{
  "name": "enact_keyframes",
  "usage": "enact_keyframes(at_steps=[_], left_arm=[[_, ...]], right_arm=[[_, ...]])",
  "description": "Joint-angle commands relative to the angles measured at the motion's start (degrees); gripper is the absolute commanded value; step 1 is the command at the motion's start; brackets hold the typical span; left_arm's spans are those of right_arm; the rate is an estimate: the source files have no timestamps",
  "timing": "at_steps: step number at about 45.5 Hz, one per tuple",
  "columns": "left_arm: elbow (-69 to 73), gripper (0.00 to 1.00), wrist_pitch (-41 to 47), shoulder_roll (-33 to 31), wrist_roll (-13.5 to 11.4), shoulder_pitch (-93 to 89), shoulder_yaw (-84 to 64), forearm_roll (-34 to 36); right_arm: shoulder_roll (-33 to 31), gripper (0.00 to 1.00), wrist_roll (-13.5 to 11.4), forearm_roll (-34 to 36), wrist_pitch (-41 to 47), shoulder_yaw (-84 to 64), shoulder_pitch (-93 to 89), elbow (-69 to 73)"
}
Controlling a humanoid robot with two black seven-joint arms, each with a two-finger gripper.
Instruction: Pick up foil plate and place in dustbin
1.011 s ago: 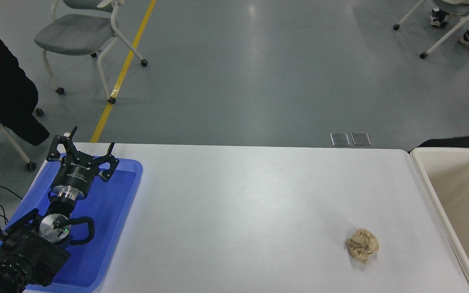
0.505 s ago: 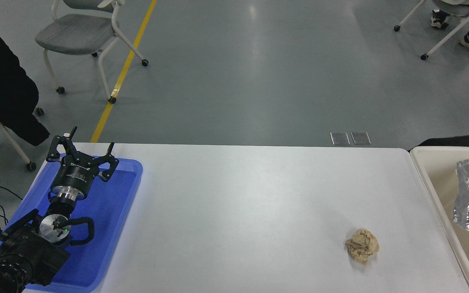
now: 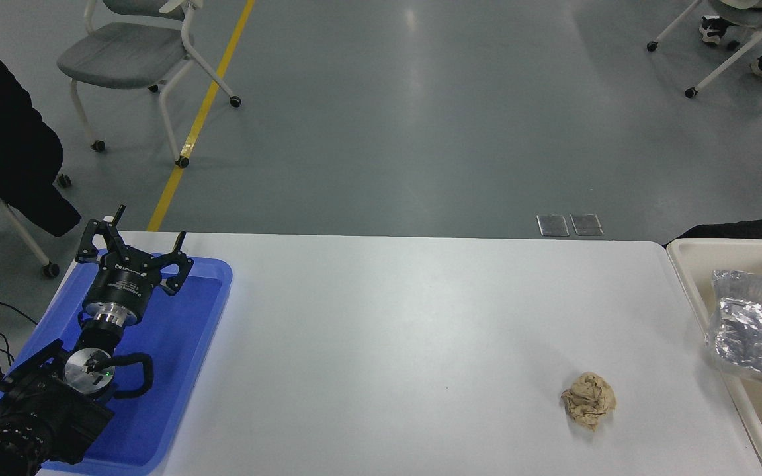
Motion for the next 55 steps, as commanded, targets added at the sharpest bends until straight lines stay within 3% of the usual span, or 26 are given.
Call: enact_keyframes(at_steps=[1,15,22,28,37,44,55], left_arm=[[0.0,1.0,0.0,0.0,0.0,0.0,0.0,0.0],[0.0,1.0,0.0,-0.1,0.1,-0.1,0.0,0.0],[0.0,1.0,0.0,-0.1,0.1,-0.1,0.0,0.0],[0.0,1.0,0.0,-0.1,0.1,-0.1,0.0,0.0],[-0.2,1.0,0.0,-0.1,0.1,-0.1,0.0,0.0],[0.0,1.0,0.0,-0.1,0.1,-0.1,0.0,0.0],[0.0,1.0,0.0,0.0,0.1,0.0,0.0,0.0]], right_arm=[[0.1,1.0,0.1,0.4,0.2,-0.3,1.7,-0.2],[-0.8,1.0,0.1,-0.5,7.9,-5.3,16.8,7.6],[-8.3,1.0,0.0,-1.2,11.5,-16.9,33.7,30.4],[-9.0,1.0,-0.1,-3.7,15.1,-26.8,50.0,49.7],[0.6,1.0,-0.3,-0.8,16.0,-32.2,61.7,65.5],[7.0,1.0,-0.2,8.5,20.7,-33.5,68.5,67.7],[16.0,1.0,-0.4,15.1,24.9,-32.7,71.5,68.9]])
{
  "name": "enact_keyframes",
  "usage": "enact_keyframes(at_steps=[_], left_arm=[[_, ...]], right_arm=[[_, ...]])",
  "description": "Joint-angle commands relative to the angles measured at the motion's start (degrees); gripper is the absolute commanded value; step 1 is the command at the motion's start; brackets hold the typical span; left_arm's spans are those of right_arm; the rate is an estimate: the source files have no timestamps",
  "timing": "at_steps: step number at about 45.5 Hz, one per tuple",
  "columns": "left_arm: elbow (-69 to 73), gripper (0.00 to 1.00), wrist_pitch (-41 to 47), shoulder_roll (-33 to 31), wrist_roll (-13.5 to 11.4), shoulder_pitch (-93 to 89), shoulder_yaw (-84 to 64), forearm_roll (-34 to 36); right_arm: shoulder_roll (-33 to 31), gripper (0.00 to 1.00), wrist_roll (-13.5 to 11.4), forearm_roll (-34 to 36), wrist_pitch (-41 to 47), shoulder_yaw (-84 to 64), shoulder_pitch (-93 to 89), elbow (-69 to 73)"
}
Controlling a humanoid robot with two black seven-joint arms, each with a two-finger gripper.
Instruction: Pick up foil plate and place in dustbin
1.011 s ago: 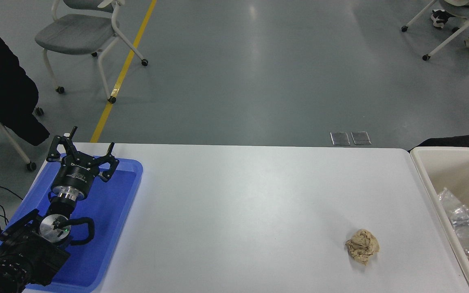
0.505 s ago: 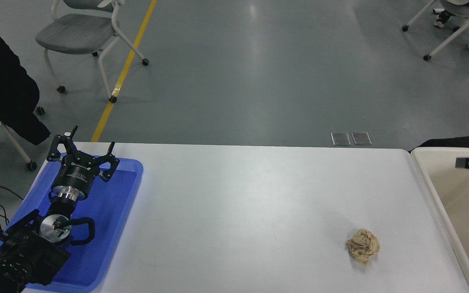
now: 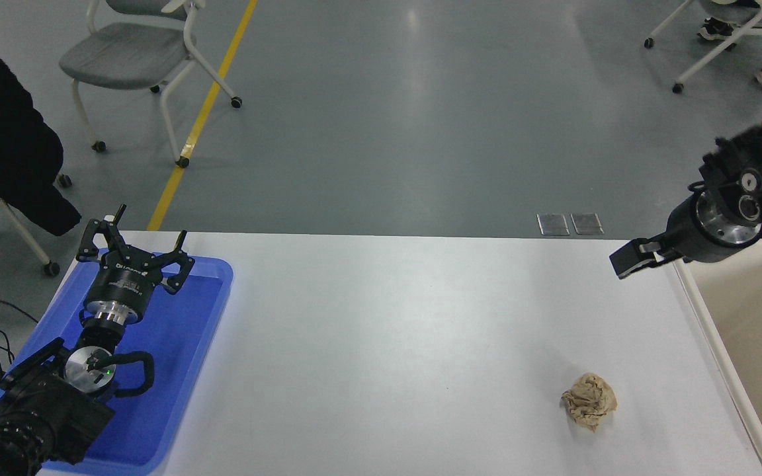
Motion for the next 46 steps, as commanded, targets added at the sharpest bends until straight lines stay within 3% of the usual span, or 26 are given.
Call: enact_keyframes(at_steps=[1,12,17,35,46], left_arm=[[0.0,1.0,0.0,0.0,0.0,0.1,0.0,0.0],[0.0,1.0,0.0,0.0,-0.1,0.1,0.0,0.0],[0.0,1.0,0.0,0.0,0.0,0.1,0.0,0.0],[0.0,1.0,0.0,0.0,-0.1,0.1,0.0,0.0],[0.0,1.0,0.0,0.0,-0.1,0.1,0.0,0.0]], right_arm=[[9.2,1.0,-0.1,8.8,5.5,-1.2,6.0,4.3],[17.5,1.0,-0.2,28.8,13.4,-2.0,11.6,4.2],[19.7,1.0,-0.2,33.4,13.9,-1.8,14.6,4.3],[18.4,1.0,-0.2,38.7,16.2,-2.9,20.8,9.0],[18.3,1.0,0.0,38.2,16.2,-4.9,21.1,9.0]])
